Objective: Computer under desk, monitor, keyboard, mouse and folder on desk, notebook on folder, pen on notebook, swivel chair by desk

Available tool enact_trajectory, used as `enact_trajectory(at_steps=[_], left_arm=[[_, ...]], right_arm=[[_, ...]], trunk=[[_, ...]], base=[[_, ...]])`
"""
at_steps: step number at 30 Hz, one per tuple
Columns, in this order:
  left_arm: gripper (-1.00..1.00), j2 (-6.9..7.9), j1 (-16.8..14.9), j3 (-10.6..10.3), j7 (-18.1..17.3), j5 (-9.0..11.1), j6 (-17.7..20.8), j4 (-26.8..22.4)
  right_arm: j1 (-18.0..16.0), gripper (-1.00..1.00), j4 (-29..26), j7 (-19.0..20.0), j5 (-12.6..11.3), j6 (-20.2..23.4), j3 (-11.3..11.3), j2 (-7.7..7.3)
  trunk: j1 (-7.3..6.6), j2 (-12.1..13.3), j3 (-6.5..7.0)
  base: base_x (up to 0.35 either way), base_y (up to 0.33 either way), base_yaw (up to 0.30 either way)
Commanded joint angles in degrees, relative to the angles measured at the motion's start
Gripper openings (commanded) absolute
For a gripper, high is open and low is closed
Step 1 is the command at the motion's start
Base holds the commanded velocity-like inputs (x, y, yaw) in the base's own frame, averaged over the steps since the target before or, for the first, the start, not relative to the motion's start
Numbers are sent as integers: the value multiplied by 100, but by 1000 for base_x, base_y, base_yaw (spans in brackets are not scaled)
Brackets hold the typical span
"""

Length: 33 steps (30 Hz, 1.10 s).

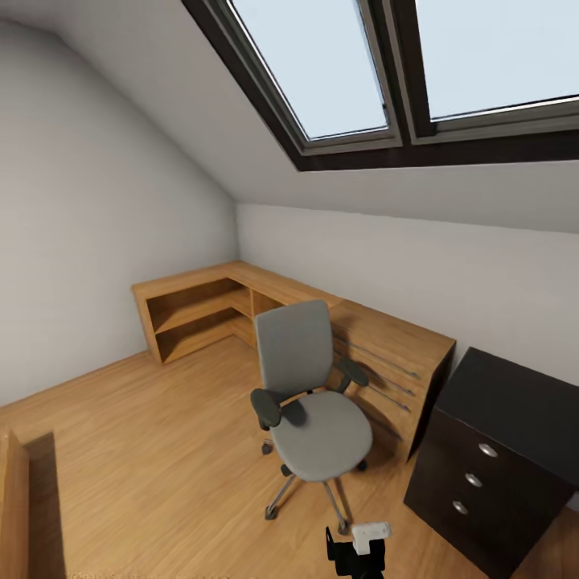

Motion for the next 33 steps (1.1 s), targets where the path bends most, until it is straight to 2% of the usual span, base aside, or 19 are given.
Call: enact_trajectory(at_steps=[1,33], left_arm=[[100,3,4,-29,47,-1,-6,-10],[100,-3,4,-29,47,-2,-2,-10]], right_arm=[[-1,100,0,-50,3,-3,49,2],[-1,100,0,-50,3,6,51,3]], trunk=[[2,-5,-4],[2,-5,-10]], base=[[0,0,267],[0,0,275]])
